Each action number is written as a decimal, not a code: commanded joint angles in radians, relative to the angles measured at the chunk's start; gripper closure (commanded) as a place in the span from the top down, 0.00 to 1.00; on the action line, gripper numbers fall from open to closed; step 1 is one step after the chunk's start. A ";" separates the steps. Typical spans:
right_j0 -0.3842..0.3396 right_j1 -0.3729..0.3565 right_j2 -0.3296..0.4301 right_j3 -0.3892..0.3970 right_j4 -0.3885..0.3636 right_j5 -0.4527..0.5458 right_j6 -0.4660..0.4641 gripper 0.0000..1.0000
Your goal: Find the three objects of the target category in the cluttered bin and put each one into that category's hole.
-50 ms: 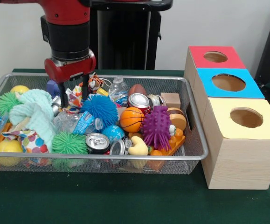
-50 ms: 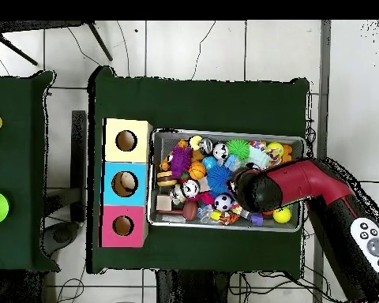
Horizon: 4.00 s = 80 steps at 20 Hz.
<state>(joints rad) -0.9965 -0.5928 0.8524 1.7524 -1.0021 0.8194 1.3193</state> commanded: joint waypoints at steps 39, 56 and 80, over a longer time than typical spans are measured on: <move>-0.014 0.155 -0.012 -0.084 -0.052 0.105 -0.609 1.00; 0.034 0.081 -0.042 -0.111 -0.042 0.134 -0.634 1.00; 0.056 0.049 -0.072 -0.155 -0.023 0.209 -0.705 1.00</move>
<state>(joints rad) -0.9506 -0.5653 0.8137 1.6746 -1.0006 0.9535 0.9326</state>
